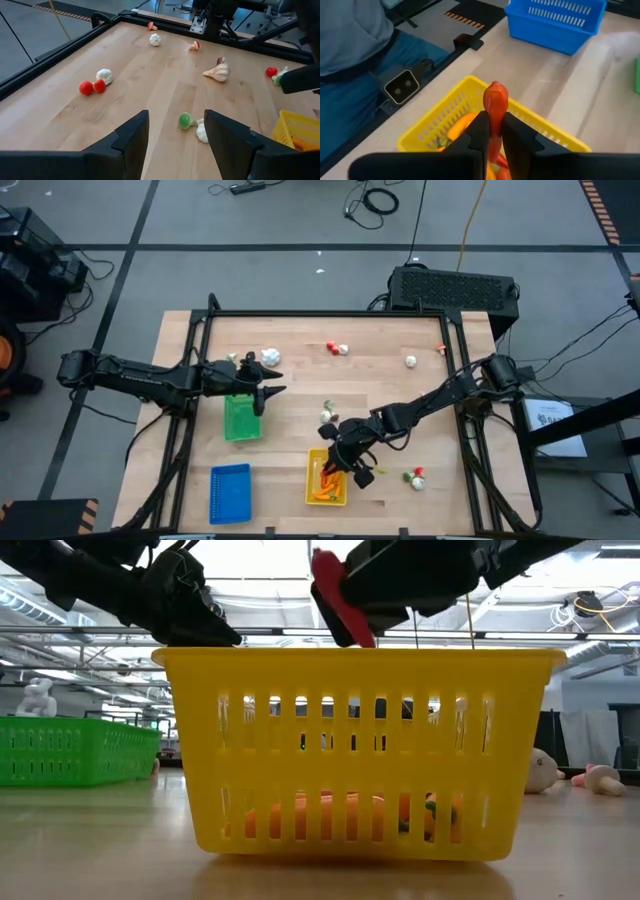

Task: Sort produce into baskets
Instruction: Put the red chili pepper into the yellow basket, then put the garlic into the green basket

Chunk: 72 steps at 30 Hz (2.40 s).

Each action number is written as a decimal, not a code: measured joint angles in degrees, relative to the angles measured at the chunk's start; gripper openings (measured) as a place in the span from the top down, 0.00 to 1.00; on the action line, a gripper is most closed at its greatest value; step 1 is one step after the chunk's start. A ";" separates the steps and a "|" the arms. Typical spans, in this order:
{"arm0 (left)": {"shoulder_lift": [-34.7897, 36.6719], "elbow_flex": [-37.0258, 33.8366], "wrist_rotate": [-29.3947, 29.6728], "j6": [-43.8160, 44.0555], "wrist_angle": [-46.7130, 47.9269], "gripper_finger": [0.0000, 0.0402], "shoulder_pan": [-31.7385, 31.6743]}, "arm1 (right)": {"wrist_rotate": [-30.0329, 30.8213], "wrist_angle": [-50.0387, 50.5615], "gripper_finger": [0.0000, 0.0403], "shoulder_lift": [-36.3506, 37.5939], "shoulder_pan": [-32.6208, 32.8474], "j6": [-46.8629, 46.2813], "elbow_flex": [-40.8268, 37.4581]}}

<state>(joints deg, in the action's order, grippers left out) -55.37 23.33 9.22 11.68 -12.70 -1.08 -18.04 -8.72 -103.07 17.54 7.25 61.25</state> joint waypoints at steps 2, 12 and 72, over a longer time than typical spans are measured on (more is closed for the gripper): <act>0.00 0.00 -0.19 0.01 0.18 0.51 0.04 | -0.07 0.12 0.88 0.00 0.02 0.26 0.00; 0.00 0.01 -0.20 0.00 2.80 0.51 0.04 | -0.04 0.35 0.80 0.00 -0.54 1.33 0.00; -46.13 32.00 -16.59 -19.69 9.20 0.51 0.79 | 25.83 7.46 0.87 44.59 -6.21 -11.59 -29.27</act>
<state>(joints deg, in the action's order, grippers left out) -101.51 55.33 -7.38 -8.01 -3.50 -0.29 7.79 -1.26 -58.48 11.33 -4.34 31.99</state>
